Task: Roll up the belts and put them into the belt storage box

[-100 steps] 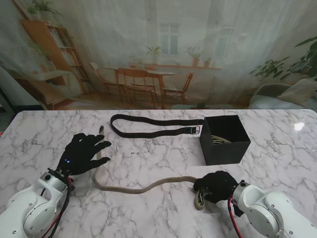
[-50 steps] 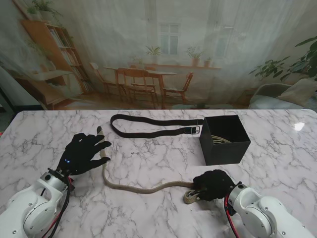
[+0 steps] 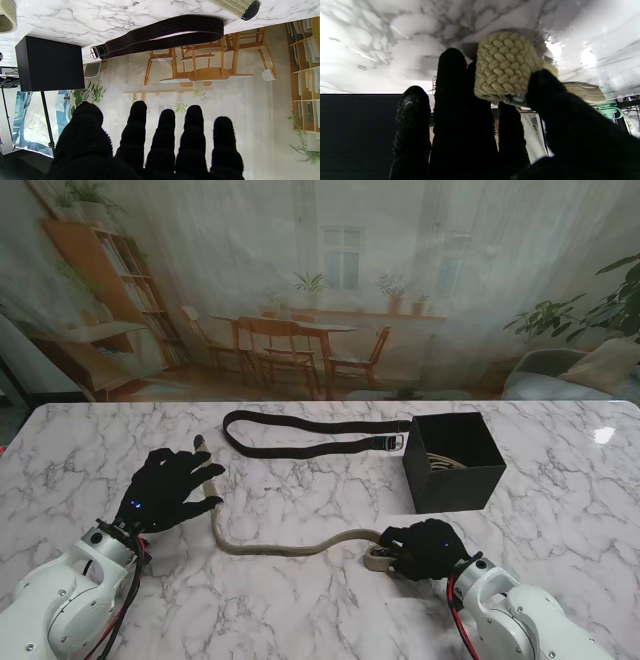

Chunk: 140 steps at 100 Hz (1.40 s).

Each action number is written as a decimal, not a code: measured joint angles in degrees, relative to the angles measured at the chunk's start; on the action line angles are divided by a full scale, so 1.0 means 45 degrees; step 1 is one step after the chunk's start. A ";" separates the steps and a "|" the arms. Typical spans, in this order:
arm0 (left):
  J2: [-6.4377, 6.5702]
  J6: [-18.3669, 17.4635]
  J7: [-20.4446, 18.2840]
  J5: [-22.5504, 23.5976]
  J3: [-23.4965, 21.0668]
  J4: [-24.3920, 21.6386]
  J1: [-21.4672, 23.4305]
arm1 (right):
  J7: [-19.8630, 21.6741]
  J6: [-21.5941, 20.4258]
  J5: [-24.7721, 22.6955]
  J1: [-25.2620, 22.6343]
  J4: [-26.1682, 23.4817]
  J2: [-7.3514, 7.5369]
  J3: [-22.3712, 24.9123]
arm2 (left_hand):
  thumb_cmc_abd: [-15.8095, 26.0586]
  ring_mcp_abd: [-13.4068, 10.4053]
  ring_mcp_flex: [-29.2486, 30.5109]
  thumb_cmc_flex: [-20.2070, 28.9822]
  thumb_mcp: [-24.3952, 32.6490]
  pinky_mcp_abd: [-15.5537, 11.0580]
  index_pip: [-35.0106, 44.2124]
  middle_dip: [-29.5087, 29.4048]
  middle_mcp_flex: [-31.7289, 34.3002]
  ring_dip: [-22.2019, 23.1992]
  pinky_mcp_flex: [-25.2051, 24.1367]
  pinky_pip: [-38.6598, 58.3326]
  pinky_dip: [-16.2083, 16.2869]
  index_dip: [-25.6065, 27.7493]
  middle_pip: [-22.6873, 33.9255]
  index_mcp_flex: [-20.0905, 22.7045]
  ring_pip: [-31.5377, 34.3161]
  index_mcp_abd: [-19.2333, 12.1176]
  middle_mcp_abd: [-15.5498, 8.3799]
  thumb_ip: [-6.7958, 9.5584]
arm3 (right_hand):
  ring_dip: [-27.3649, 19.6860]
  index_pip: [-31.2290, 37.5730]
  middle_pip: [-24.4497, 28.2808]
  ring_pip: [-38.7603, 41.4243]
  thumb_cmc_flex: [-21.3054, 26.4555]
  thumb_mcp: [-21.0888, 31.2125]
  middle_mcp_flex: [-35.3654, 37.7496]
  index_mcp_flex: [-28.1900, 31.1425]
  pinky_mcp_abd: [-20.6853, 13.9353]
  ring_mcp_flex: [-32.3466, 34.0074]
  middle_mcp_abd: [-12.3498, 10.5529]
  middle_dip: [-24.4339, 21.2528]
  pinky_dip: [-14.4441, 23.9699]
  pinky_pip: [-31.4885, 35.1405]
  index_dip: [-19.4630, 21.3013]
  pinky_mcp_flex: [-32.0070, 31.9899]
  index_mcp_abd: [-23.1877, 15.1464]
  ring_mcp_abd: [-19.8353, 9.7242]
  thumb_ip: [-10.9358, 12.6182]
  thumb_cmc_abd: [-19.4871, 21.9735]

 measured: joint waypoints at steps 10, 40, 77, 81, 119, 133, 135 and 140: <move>-0.0001 0.0000 0.0000 -0.0001 0.0001 0.0003 -0.0002 | 0.0190 0.0049 0.0022 0.0021 -0.0042 -0.0045 0.0011 | 0.0000 0.0000 0.0000 0.0000 0.0000 0.0000 -0.0001 0.0000 0.0000 0.0002 0.0000 0.0000 0.0000 0.0000 0.0000 0.0000 0.0000 0.0000 0.0000 0.0000 | 0.0109 -0.0271 0.0198 0.0737 0.0003 0.0055 0.0591 -0.1862 0.0137 0.0140 0.0248 -0.0074 -0.0004 0.0060 -0.0008 0.0053 -0.0972 0.0344 0.0398 0.0162; -0.0001 0.0000 -0.0014 -0.0003 0.0004 0.0004 -0.0006 | -0.0464 0.0031 -0.0029 0.0091 0.0265 -0.0082 -0.0159 | 0.0000 0.0000 0.0000 0.0000 0.0000 0.0000 -0.0007 0.0000 0.0000 0.0006 0.0000 0.0000 0.0000 0.0000 0.0000 0.0000 0.0002 0.0002 0.0000 0.0000 | 0.0038 -0.0296 0.0715 0.1965 0.0185 0.0324 0.0911 -0.2938 0.0624 0.0341 0.0745 -0.0058 -0.0287 0.0208 -0.0013 0.0632 -0.4120 0.0795 0.0666 0.0509; -0.0001 -0.0001 -0.0002 0.0004 0.0006 0.0009 -0.0010 | -0.0179 -0.0186 0.0190 0.0118 0.0159 -0.0111 -0.0045 | 0.0000 0.0000 0.0000 0.0000 0.0000 0.0000 -0.0012 0.0000 0.0000 0.0009 -0.0001 0.0000 0.0000 0.0000 0.0000 -0.0002 0.0004 0.0004 0.0000 0.0000 | -0.0156 -0.0845 0.0964 0.1979 0.0977 0.0303 0.0939 -0.0101 0.1254 0.0342 0.1604 0.0038 -0.0420 0.0146 -0.0012 0.0048 -0.4913 0.1461 0.0671 0.0910; -0.0001 -0.0001 0.0000 0.0004 0.0006 0.0010 -0.0010 | -0.0149 -0.0166 0.0239 0.0114 0.0154 -0.0111 -0.0046 | 0.0000 0.0000 0.0000 0.0000 0.0000 0.0000 -0.0012 0.0000 0.0000 0.0009 0.0000 0.0000 0.0000 0.0000 0.0000 -0.0002 0.0005 0.0004 0.0000 0.0000 | -0.0156 -0.0936 0.0968 0.1979 0.0977 0.0303 0.0939 -0.0337 0.1254 0.0342 0.1604 0.0054 -0.0421 0.0143 -0.0002 0.0048 -0.4801 0.1461 0.0671 0.0990; -0.0001 -0.0001 0.0004 0.0005 0.0007 0.0015 -0.0014 | 0.0597 0.0158 0.0562 0.0120 0.0003 -0.0106 -0.0122 | 0.0000 0.0000 0.0000 0.0000 0.0000 0.0000 -0.0081 0.0000 0.0000 0.0012 0.0000 0.0000 0.0000 0.0000 0.0000 -0.0177 0.0006 0.0012 0.0000 0.0000 | -0.0296 -0.0836 0.1646 0.2285 0.0955 0.0311 0.0893 -0.1443 0.1901 0.0343 0.1644 0.0270 -0.0578 0.0011 -0.0196 0.0574 -0.4604 0.1616 0.0671 0.1968; -0.0001 -0.0001 0.0003 -0.0001 0.0009 0.0016 -0.0015 | 0.1295 0.0064 0.1080 0.0018 -0.0221 -0.0114 0.0092 | 0.0000 0.0000 0.0000 0.0000 0.0000 0.0000 -0.0083 0.0000 0.0000 0.0014 0.0000 0.0000 0.0000 0.0000 0.0000 -0.0177 0.0006 0.0012 0.0000 0.0000 | -0.0296 0.1068 0.1723 0.2288 0.0973 0.0311 0.0890 0.2197 0.2183 0.0343 0.1710 0.0146 -0.0582 -0.0248 0.0638 0.0138 -0.4674 0.1697 0.0671 0.2069; -0.0001 -0.0001 0.0003 -0.0001 0.0009 0.0016 -0.0015 | 0.1274 0.0062 0.1053 0.0004 -0.0224 -0.0114 0.0097 | 0.0000 0.0000 0.0000 0.0000 0.0000 0.0000 -0.0082 0.0000 0.0000 0.0014 0.0000 0.0000 0.0000 0.0000 0.0000 -0.0177 0.0006 0.0012 0.0000 0.0000 | -0.0296 0.1037 0.1723 0.2288 0.0973 0.0311 0.0890 0.2468 0.2183 0.0343 0.1710 0.0167 -0.0582 -0.0284 0.0638 0.0078 -0.4198 0.1697 0.0671 0.2069; -0.0001 -0.0001 0.0002 -0.0002 0.0009 0.0016 -0.0015 | 0.1163 0.0066 0.0937 -0.0029 -0.0229 -0.0114 0.0110 | 0.0000 0.0000 0.0000 0.0000 0.0000 0.0000 -0.0082 0.0000 0.0000 0.0014 -0.0001 0.0000 0.0000 0.0000 0.0000 -0.0177 0.0007 0.0012 0.0000 0.0000 | -0.0296 0.1179 0.1723 0.2025 0.0994 0.0365 0.0890 0.2694 0.2183 0.0343 0.1710 -0.0006 -0.0582 -0.0335 -0.0552 0.0062 -0.3476 0.1697 0.0482 0.2065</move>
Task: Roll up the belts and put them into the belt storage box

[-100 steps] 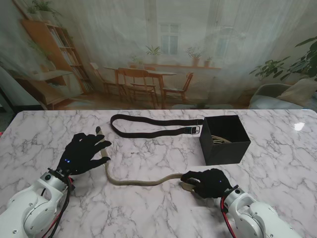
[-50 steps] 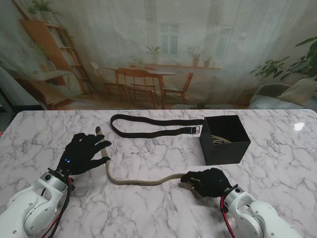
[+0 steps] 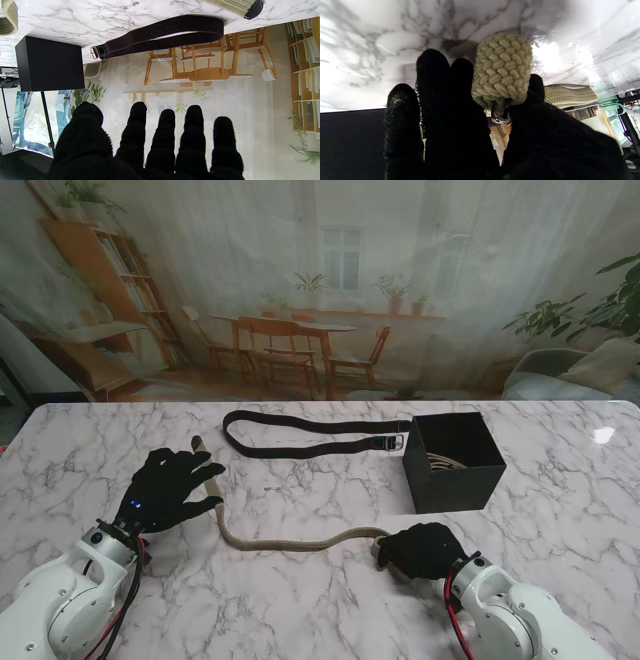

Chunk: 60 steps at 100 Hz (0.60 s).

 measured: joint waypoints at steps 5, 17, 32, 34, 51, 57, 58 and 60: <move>0.0000 0.0000 -0.0003 -0.0002 0.0000 0.0000 0.0000 | -0.0237 0.0007 -0.0058 -0.0028 0.0025 -0.0001 -0.0009 | 0.0000 0.0000 0.0000 0.0000 0.0000 0.0000 0.0000 0.0000 -0.0007 0.0001 0.0000 0.0000 0.0000 0.0000 0.0000 0.0000 0.0000 0.0000 0.0000 0.0000 | -0.0004 0.0459 -0.0301 -0.0604 0.0132 0.0248 0.0000 -0.0009 -0.0191 0.0000 0.0021 -0.0269 0.0036 -0.0059 -0.0617 -0.0128 0.0548 0.0000 -0.0470 -0.0170; -0.0001 0.0000 -0.0011 -0.0016 0.0021 0.0003 -0.0010 | -0.0405 -0.0002 -0.0438 -0.0094 0.0005 0.0000 0.0038 | 0.0000 0.0000 0.0000 0.0000 0.0000 0.0000 -0.0004 0.0013 -0.0322 0.0002 0.0000 0.0000 0.0000 0.0000 0.0004 0.0000 0.0000 0.0000 0.0018 0.0000 | -0.0134 -0.0110 -0.0398 -0.1853 -0.2030 0.0336 0.0018 -0.0021 -0.0944 -0.0186 -0.0589 -0.0337 0.0281 -0.0104 0.0315 -0.0425 0.1786 -0.0394 -0.0178 -0.0506; -0.0001 -0.0004 -0.0046 -0.0018 0.0036 0.0012 -0.0031 | 0.1113 -0.0220 -0.0051 -0.0415 -0.0680 0.0002 0.0561 | 0.0000 0.0000 0.0000 0.0000 0.0000 0.0000 -0.0007 0.0013 -0.0331 0.0006 0.0000 0.0000 0.0000 0.0000 0.0005 0.0000 0.0000 0.0001 0.0018 0.0000 | -0.0002 -0.2666 -0.1092 -0.2612 -0.4166 -0.1000 -0.0421 -0.0575 -0.1199 -0.1086 -0.0629 -0.0694 0.0322 -0.0271 0.1863 -0.1198 0.3674 -0.0436 0.0865 -0.0114; -0.0001 -0.0004 -0.0053 -0.0019 0.0038 0.0014 -0.0035 | 0.1571 -0.0256 0.0105 -0.0477 -0.0872 0.0012 0.0669 | 0.0000 0.0000 0.0000 0.0000 0.0000 0.0000 -0.0007 0.0013 -0.0331 0.0006 0.0000 0.0000 0.0000 0.0000 0.0005 0.0000 0.0000 0.0001 0.0018 0.0000 | -0.0003 -0.2721 -0.1137 -0.2727 -0.4237 -0.1018 -0.0552 -0.0703 -0.1247 -0.1183 -0.0627 -0.0784 0.0322 -0.0288 0.1863 -0.1249 0.3820 -0.0436 0.0870 -0.0092; -0.0001 -0.0004 -0.0062 -0.0049 0.0050 0.0022 -0.0051 | 0.5226 -0.0420 0.0637 -0.0827 -0.2462 0.0228 0.1386 | 0.0001 0.0000 0.0000 0.0000 0.0000 0.0000 -0.0009 0.0013 -0.0400 0.0007 0.0000 0.0000 -0.0002 0.0000 0.0008 0.0000 0.0001 0.0001 0.0018 0.0000 | -0.1015 -0.4454 -0.2524 -0.4555 -0.4011 -0.0421 -0.2655 -0.2698 -0.1903 -0.3116 -0.0552 -0.1994 0.0322 -0.1427 0.2030 -0.2313 0.5059 -0.0884 0.1390 -0.0355; -0.0004 -0.0002 -0.0059 -0.0069 0.0051 0.0025 -0.0052 | 0.6007 -0.0420 0.0859 -0.0820 -0.2761 0.0377 0.1449 | 0.0001 0.0000 0.0000 0.0000 0.0000 0.0000 -0.0009 0.0013 -0.0484 0.0008 -0.0001 0.0000 -0.0002 0.0000 0.0004 0.0000 0.0003 0.0001 0.0018 0.0000 | -0.1355 -0.4868 -0.2798 -0.5013 -0.3852 0.0928 -0.3249 -0.3220 -0.2060 -0.3559 -0.0520 -0.2403 0.0317 -0.1824 0.2234 -0.2569 0.5232 -0.1116 0.1702 -0.0819; -0.0004 -0.0002 -0.0059 -0.0071 0.0051 0.0025 -0.0052 | 0.6073 -0.0420 0.0890 -0.0816 -0.2786 0.0404 0.1449 | 0.0001 0.0000 0.0000 0.0000 0.0000 0.0000 -0.0009 0.0013 -0.0484 0.0008 -0.0001 0.0000 -0.0002 0.0000 0.0004 0.0000 0.0003 0.0001 0.0018 0.0000 | -0.1366 -0.4933 -0.2799 -0.5013 -0.3842 0.1238 -0.3317 -0.3308 -0.2069 -0.3646 -0.0527 -0.2466 0.0315 -0.1872 0.2308 -0.2615 0.5287 -0.1147 0.1820 -0.1019; -0.0005 0.0000 -0.0056 -0.0072 0.0051 0.0025 -0.0053 | 0.6121 -0.0421 0.0938 -0.0810 -0.2804 0.0447 0.1447 | 0.0001 0.0000 0.0000 0.0000 0.0000 0.0000 -0.0010 0.0013 -0.0485 0.0008 -0.0001 0.0000 -0.0002 0.0000 0.0004 0.0000 0.0003 0.0001 0.0018 0.0000 | -0.1438 -0.5052 -0.2806 -0.5013 -0.3576 0.1787 -0.3458 -0.3474 -0.2081 -0.3740 -0.0613 -0.2549 0.0313 -0.2007 0.2355 -0.2683 0.5338 -0.1239 0.1942 -0.1201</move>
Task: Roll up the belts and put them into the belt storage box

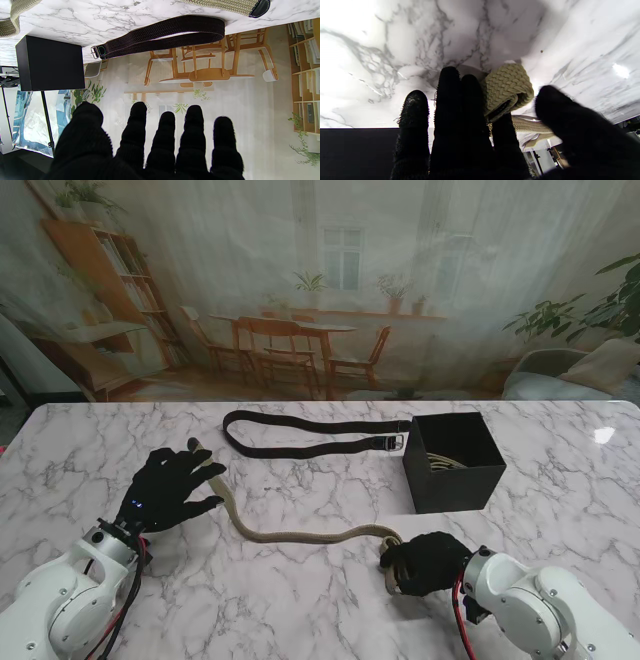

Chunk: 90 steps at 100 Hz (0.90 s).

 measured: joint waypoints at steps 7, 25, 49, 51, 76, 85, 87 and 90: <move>-0.0001 0.0005 0.0006 0.0000 0.0000 0.0000 0.0000 | -0.0074 0.0000 -0.0022 0.0006 0.0007 0.0098 -0.0021 | 0.0001 0.0000 0.0000 0.0000 0.0000 0.0000 -0.0001 0.0000 -0.0001 0.0001 -0.0001 0.0000 0.0000 0.0000 0.0000 0.0000 0.0000 0.0000 0.0000 0.0000 | -0.0163 -0.0173 -0.0001 0.0000 0.0536 0.1654 -0.0280 -0.0305 -0.0237 -0.0213 -0.0333 -0.0096 0.0000 -0.0135 0.0203 -0.0093 0.0033 -0.0395 0.0582 -0.0353; -0.0003 0.0039 -0.0002 0.0001 -0.0010 -0.0001 0.0007 | -0.1397 -0.0047 -0.1403 0.0101 0.0318 0.0110 -0.0274 | 0.0001 0.0000 0.0000 0.0000 0.0000 0.0000 -0.0002 0.0000 -0.0146 0.0001 -0.0001 0.0000 0.0000 0.0000 -0.0001 0.0000 0.0002 0.0000 0.0003 0.0000 | -0.0108 0.0203 0.0768 -0.0045 0.2515 0.3131 -0.0427 -0.0570 -0.0779 -0.0126 -0.0992 0.0194 -0.0016 -0.0116 0.1241 0.0247 -0.0436 -0.0991 0.0758 -0.0829; -0.0004 0.0050 -0.0047 0.0023 -0.0022 -0.0012 0.0021 | -0.3175 0.0168 -0.2594 0.0496 0.1205 0.0036 -0.0813 | 0.0002 0.0000 0.0000 0.0000 0.0000 0.0000 -0.0002 0.0000 -0.0147 0.0002 -0.0002 0.0000 0.0000 0.0000 -0.0001 0.0000 0.0003 0.0000 0.0003 0.0000 | 0.1927 0.4023 0.2845 0.1926 0.2990 -0.0255 -0.0504 -0.0563 -0.0416 0.0207 -0.1316 0.3482 0.0261 0.0447 0.0756 0.0258 -0.3223 -0.0794 -0.1331 -0.0968; -0.0004 0.0050 -0.0046 0.0024 -0.0023 -0.0012 0.0021 | -0.3211 0.0187 -0.2580 0.0513 0.1234 0.0034 -0.0832 | 0.0002 0.0000 0.0000 0.0000 0.0000 0.0000 -0.0004 0.0000 -0.0146 0.0002 -0.0002 0.0000 0.0000 0.0000 -0.0001 0.0000 0.0003 0.0000 0.0003 0.0000 | 0.2028 0.4096 0.2958 0.1953 0.2988 -0.0428 -0.0695 -0.0563 -0.0365 0.0207 -0.1234 0.3587 0.0285 0.0517 0.0730 0.0215 -0.3429 -0.0791 -0.1335 -0.0969; -0.0004 0.0046 0.0000 0.0047 -0.0035 -0.0012 0.0031 | -0.3371 0.0217 -0.2494 0.0633 0.1392 0.0037 -0.0959 | 0.0003 0.0000 0.0000 0.0000 0.0000 0.0000 -0.0004 0.0000 -0.0162 0.0002 -0.0010 0.0000 0.0000 0.0000 -0.0001 0.0000 0.0003 0.0000 0.0003 0.0000 | 0.2370 0.4193 0.1652 0.3085 0.2332 -0.1064 -0.5876 0.0355 0.0633 -0.2019 0.0954 0.1845 0.0353 -0.0163 0.0708 -0.0730 -0.4908 -0.0450 -0.1511 -0.1304; -0.0004 0.0045 0.0026 0.0053 -0.0043 -0.0011 0.0031 | -0.3376 0.0216 -0.2045 0.0681 0.1455 0.0037 -0.1021 | 0.0004 0.0000 -0.0004 0.0000 0.0000 0.0000 -0.0006 0.0000 -0.0322 0.0002 -0.0012 0.0000 0.0000 0.0000 -0.0020 0.0000 0.0003 0.0001 0.0007 0.0000 | 0.1905 0.4198 0.0978 0.3578 0.2313 -0.1335 -0.6003 0.1121 0.1175 -0.2252 0.1111 0.0973 -0.0217 -0.1142 0.0077 -0.0875 -0.4908 0.0441 -0.1811 -0.1681; -0.0004 0.0045 0.0034 0.0054 -0.0046 -0.0010 0.0032 | -0.3376 0.0218 -0.1979 0.0687 0.1465 0.0037 -0.1036 | 0.0004 0.0000 -0.0004 0.0000 0.0000 0.0000 -0.0006 0.0000 -0.0322 0.0002 -0.0012 0.0000 0.0000 0.0000 -0.0020 0.0000 0.0003 0.0001 0.0007 0.0000 | 0.1905 0.4198 0.0953 0.3580 0.2300 -0.1341 -0.6004 0.1139 0.1208 -0.2252 0.1119 0.0925 -0.0307 -0.1199 0.0050 -0.0881 -0.4908 0.0512 -0.1841 -0.1700; -0.0004 0.0044 0.0046 0.0056 -0.0050 -0.0010 0.0033 | -0.3375 0.0223 -0.1904 0.0700 0.1474 0.0037 -0.1061 | 0.0004 0.0000 -0.0005 0.0000 0.0000 0.0000 -0.0006 0.0000 -0.0453 0.0002 -0.0012 0.0000 0.0000 0.0000 -0.0021 0.0000 0.0003 0.0001 0.0013 0.0000 | 0.1905 0.4198 0.0658 0.3596 0.2167 -0.1404 -0.6020 0.1376 0.1324 -0.2252 0.1141 0.0652 -0.0450 -0.1378 -0.0159 -0.0928 -0.4908 0.0690 -0.1905 -0.1816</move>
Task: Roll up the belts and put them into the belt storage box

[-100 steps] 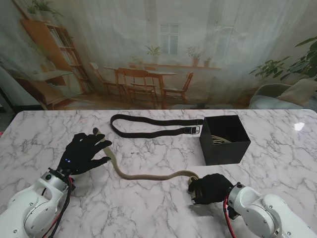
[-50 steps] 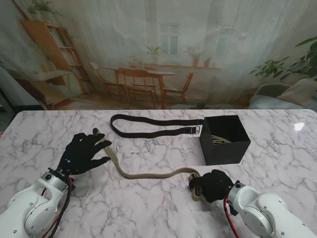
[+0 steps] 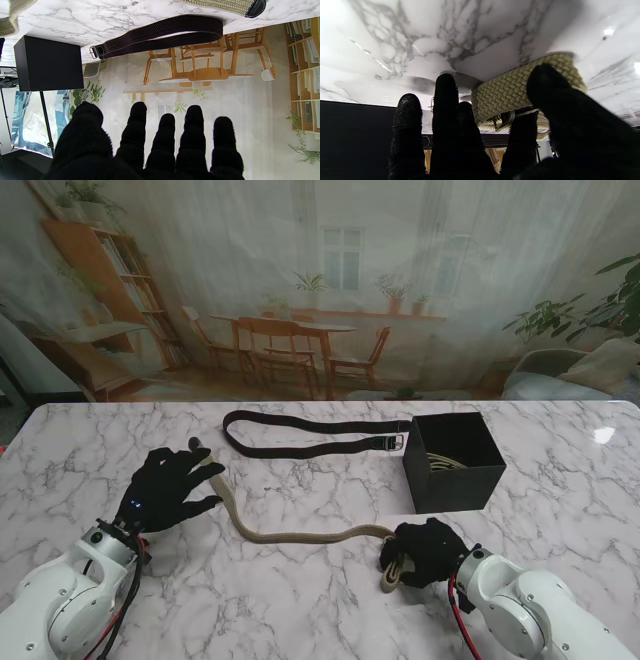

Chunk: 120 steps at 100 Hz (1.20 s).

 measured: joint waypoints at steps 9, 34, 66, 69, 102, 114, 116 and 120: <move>0.0000 -0.0002 0.0033 0.0005 -0.0014 0.0002 0.0008 | -0.0073 0.0065 0.0030 0.0064 0.0053 -0.0003 -0.0112 | 0.0000 0.0000 0.0000 0.0000 0.0000 0.0000 -0.0001 0.0000 -0.0001 0.0000 -0.0003 0.0000 0.0000 0.0000 -0.0006 0.0000 0.0002 0.0000 -0.0002 0.0000 | -0.0585 0.0209 -0.0289 0.0605 -0.0005 0.0002 -0.0004 0.0123 0.0137 0.0054 0.0091 -0.0506 -0.0208 -0.0098 -0.0208 0.0172 0.0012 0.0259 -0.0217 -0.0136; 0.0000 -0.0017 0.0071 0.0021 -0.0027 0.0004 0.0018 | -0.2022 0.0242 -0.0040 0.0195 0.0820 -0.0137 -0.0492 | 0.0003 0.0000 0.0000 0.0000 -0.0001 0.0000 -0.0002 0.0000 -0.0001 0.0000 -0.0002 0.0000 0.0000 0.0000 -0.0006 0.0000 0.0002 0.0000 -0.0002 0.0000 | -0.0644 0.0889 -0.0340 0.0571 -0.0688 -0.0074 0.3103 0.1016 0.0110 0.1738 0.0081 -0.0570 0.0276 0.1315 -0.0724 0.0978 0.0158 0.0316 -0.0733 -0.0504; 0.0001 -0.0044 0.0076 0.0029 -0.0034 0.0010 0.0022 | -0.2842 0.0488 0.0072 0.0382 0.1179 -0.0281 -0.0794 | 0.0004 0.0000 -0.0001 0.0000 -0.0001 0.0000 -0.0003 0.0000 -0.0005 0.0000 -0.0006 0.0000 0.0000 0.0000 -0.0006 0.0000 0.0004 0.0000 -0.0002 0.0000 | -0.0723 0.2424 0.1048 -0.0215 -0.1016 -0.0806 0.5310 0.1159 0.0120 0.2042 -0.0184 0.2076 0.0392 0.1015 -0.0397 0.0785 0.0386 -0.0238 -0.0905 -0.0630; 0.0001 -0.0046 0.0076 0.0030 -0.0034 0.0011 0.0021 | -0.2899 0.0497 0.0111 0.0384 0.1210 -0.0295 -0.0798 | 0.0004 0.0000 -0.0001 0.0000 -0.0001 0.0000 -0.0003 0.0000 -0.0005 0.0000 -0.0006 0.0000 0.0000 0.0000 -0.0006 0.0000 0.0004 0.0000 -0.0002 0.0000 | -0.0615 0.2427 0.1091 -0.0204 -0.1018 -0.0865 0.5298 0.1159 0.0122 0.2047 -0.0203 0.2148 0.0392 0.0994 -0.0209 0.0783 0.0386 -0.0238 -0.0905 -0.0630; 0.0001 -0.0051 0.0109 0.0036 -0.0030 0.0027 0.0013 | -0.2259 0.0615 -0.0365 0.0303 0.0879 -0.0248 -0.0716 | 0.0006 0.0000 -0.0003 -0.0001 -0.0001 0.0000 -0.0003 0.0000 -0.0005 0.0001 -0.0010 0.0000 0.0000 0.0000 -0.0006 0.0000 0.0004 0.0000 -0.0002 0.0000 | -0.2759 0.3577 -0.1240 -0.4111 -0.0985 -0.0705 0.0128 0.1147 0.0453 -0.1857 -0.1519 -0.0802 0.0019 -0.0522 -0.0080 -0.0736 0.1091 -0.0206 -0.0905 -0.0631; 0.0002 -0.0059 0.0111 0.0036 -0.0027 0.0037 0.0009 | -0.2326 0.0560 -0.0190 0.0347 0.0990 -0.0246 -0.0781 | 0.0006 0.0000 -0.0003 -0.0002 -0.0001 0.0000 -0.0003 0.0000 -0.0008 0.0001 -0.0010 0.0000 0.0000 0.0000 -0.0006 0.0000 0.0004 0.0000 -0.0002 0.0000 | -0.2936 0.3928 -0.1256 -0.4454 -0.0985 -0.0682 0.1469 0.1157 0.0477 -0.1690 -0.1482 -0.1092 -0.0133 -0.0561 -0.0100 -0.0563 0.1452 -0.0035 -0.0905 -0.0631; 0.0002 -0.0060 0.0111 0.0035 -0.0027 0.0040 0.0009 | -0.2346 0.0557 -0.0153 0.0358 0.0998 -0.0246 -0.0790 | 0.0006 0.0000 -0.0003 -0.0002 -0.0001 0.0000 -0.0003 0.0000 -0.0009 0.0001 -0.0010 0.0000 0.0000 0.0000 -0.0006 0.0000 0.0004 0.0000 -0.0002 0.0000 | -0.3055 0.3940 -0.1211 -0.4643 -0.0985 -0.0681 0.2127 0.1171 0.0483 -0.1476 -0.1489 -0.1117 -0.0136 -0.0560 -0.0108 -0.0454 0.1490 0.0003 -0.0905 -0.0630; 0.0002 -0.0061 0.0112 0.0034 -0.0027 0.0043 0.0008 | -0.2410 0.0551 -0.0021 0.0392 0.1040 -0.0248 -0.0819 | 0.0006 0.0000 -0.0003 -0.0002 -0.0001 0.0000 -0.0003 0.0000 -0.0009 0.0001 -0.0010 0.0000 0.0000 0.0000 -0.0006 0.0000 0.0004 0.0000 -0.0002 0.0000 | -0.3243 0.4056 -0.1051 -0.4835 -0.0983 -0.0681 0.3181 0.1303 0.0493 -0.1150 -0.1620 -0.1114 -0.0140 -0.0569 -0.0223 -0.0184 0.1736 0.0053 -0.0905 -0.0626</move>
